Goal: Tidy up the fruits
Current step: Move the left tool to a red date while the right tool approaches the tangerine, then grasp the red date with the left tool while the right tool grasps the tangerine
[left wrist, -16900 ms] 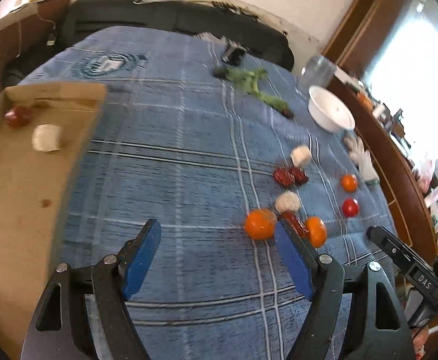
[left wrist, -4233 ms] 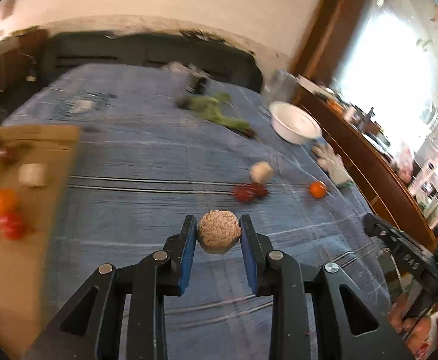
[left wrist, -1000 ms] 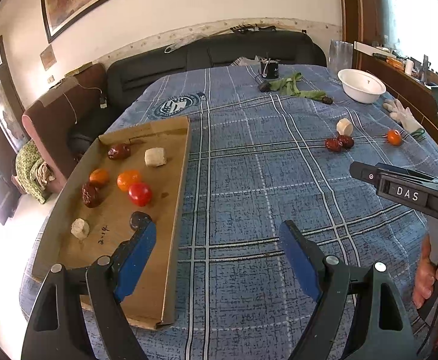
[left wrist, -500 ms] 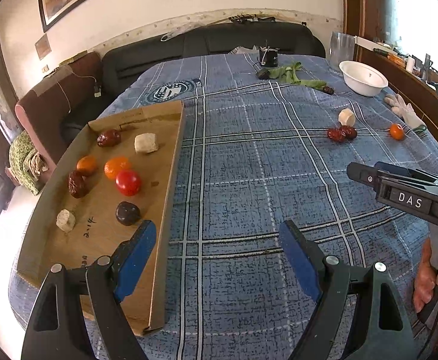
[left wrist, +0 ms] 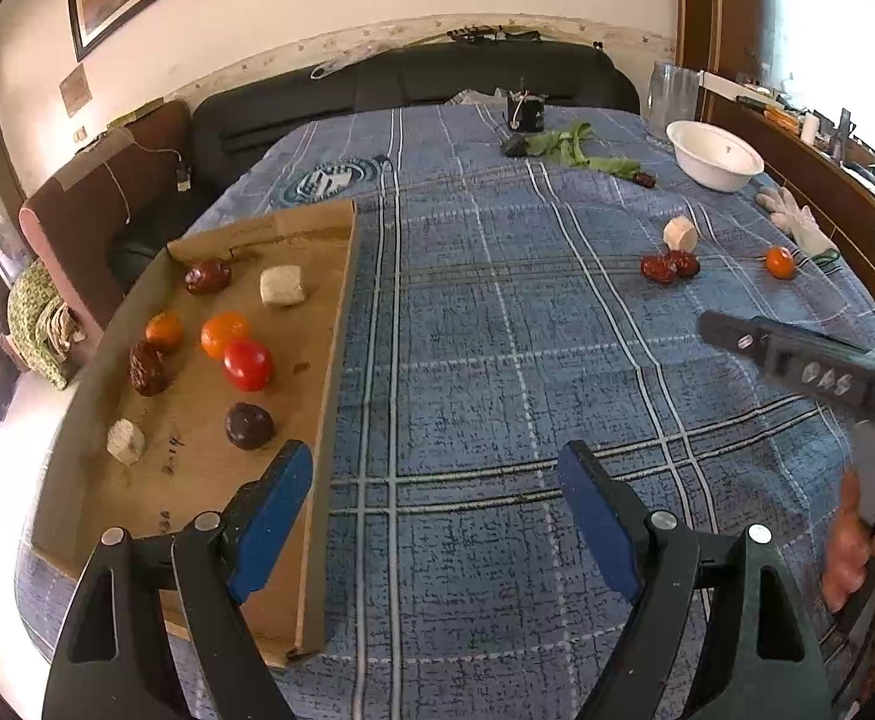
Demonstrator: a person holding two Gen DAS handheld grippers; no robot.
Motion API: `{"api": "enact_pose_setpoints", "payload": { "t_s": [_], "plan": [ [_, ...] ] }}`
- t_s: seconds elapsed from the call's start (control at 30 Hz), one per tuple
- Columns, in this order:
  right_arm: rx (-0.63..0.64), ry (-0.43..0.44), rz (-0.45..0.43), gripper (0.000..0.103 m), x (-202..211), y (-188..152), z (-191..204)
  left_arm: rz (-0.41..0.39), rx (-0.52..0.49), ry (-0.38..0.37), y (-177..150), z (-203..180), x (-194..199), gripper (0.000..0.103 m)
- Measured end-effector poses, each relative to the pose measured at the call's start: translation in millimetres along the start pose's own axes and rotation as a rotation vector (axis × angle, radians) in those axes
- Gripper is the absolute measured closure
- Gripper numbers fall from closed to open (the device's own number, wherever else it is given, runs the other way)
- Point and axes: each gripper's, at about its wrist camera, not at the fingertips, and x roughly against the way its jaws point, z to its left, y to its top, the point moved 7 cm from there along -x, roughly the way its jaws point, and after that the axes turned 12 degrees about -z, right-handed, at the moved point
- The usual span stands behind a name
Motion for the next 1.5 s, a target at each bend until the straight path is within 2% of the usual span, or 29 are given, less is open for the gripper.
{"api": "enact_pose_setpoints", "payload": {
  "t_s": [0.13,0.23,0.33,0.47,0.6,0.73,0.83,0.97,1.03,1.1,1.13,1.2,1.3,1.43,1.5],
  "plan": [
    [-0.017,-0.025,-0.058,0.034,21,31,-21,-0.01,0.004,0.0,11,3,-1,0.02],
    [-0.051,-0.095,-0.11,0.031,29,64,-50,-0.019,0.008,-0.038,23,-7,-4,0.02],
    [-0.121,-0.111,-0.129,0.031,21,87,-75,-0.035,-0.009,-0.092,37,-29,-8,0.02],
    [-0.214,-0.143,-0.113,0.031,-5,87,-107,-0.046,-0.048,-0.162,53,-62,-21,0.02],
    [-0.274,-0.113,-0.05,0.031,-25,69,-125,-0.039,-0.095,-0.187,66,-94,-52,0.02],
    [-0.253,-0.098,-0.061,0.033,-26,71,-127,0.02,-0.063,-0.221,74,-117,-92,0.02],
    [-0.212,-0.142,-0.095,0.034,-20,79,-130,0.054,-0.06,-0.235,77,-135,-120,0.02],
    [-0.192,-0.195,-0.133,0.034,-7,86,-147,0.034,-0.102,-0.264,80,-151,-143,0.02],
    [-0.228,-0.185,-0.129,0.034,-4,87,-156,0.029,-0.109,-0.301,79,-155,-151,0.024],
    [-0.267,-0.162,-0.126,0.034,-3,86,-164,0.053,-0.095,-0.344,75,-154,-158,0.056],
    [-0.279,-0.154,-0.122,0.034,-4,85,-166,0.044,-0.09,-0.351,74,-152,-158,0.06],
    [-0.279,-0.152,-0.105,0.034,-6,82,-168,0.051,-0.082,-0.371,74,-149,-159,0.063],
    [-0.231,-0.194,-0.059,0.034,-18,74,-163,0.049,-0.037,-0.398,75,-145,-160,0.063],
    [-0.122,-0.275,-0.005,0.034,-33,63,-154,0.038,-0.029,-0.4,75,-145,-160,0.062],
    [-0.096,-0.286,0.003,0.036,-36,60,-151,0.038,-0.039,-0.396,75,-147,-159,0.062]
  ]
}}
